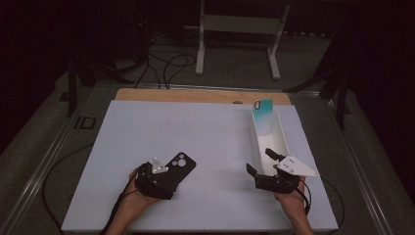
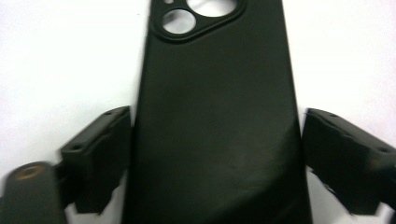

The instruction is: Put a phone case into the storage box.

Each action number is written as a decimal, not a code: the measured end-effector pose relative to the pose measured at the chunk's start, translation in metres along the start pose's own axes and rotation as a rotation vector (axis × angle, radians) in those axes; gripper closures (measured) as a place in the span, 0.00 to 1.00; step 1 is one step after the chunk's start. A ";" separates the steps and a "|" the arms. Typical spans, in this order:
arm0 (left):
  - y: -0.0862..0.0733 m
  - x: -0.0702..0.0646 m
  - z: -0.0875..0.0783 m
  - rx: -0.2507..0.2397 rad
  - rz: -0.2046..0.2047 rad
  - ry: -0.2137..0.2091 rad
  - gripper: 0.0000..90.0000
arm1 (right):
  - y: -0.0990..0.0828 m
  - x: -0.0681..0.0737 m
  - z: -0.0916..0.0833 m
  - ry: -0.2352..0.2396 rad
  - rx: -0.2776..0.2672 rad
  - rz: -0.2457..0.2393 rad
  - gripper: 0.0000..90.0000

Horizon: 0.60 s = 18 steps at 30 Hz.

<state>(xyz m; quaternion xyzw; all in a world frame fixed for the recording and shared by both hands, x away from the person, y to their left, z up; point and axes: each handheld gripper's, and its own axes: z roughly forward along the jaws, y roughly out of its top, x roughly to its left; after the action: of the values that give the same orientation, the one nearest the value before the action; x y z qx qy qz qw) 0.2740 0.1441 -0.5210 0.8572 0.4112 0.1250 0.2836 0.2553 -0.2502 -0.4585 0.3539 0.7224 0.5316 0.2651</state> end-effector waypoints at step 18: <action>0.012 0.006 -0.017 -0.133 -0.041 0.033 0.18 | 0.008 -0.001 0.005 0.045 0.038 0.042 0.14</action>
<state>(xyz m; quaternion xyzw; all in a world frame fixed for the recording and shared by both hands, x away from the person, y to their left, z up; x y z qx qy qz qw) 0.2774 0.1492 -0.5007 0.8257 0.4242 0.1604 0.3356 0.2615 -0.2463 -0.4527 0.3618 0.7308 0.5308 0.2308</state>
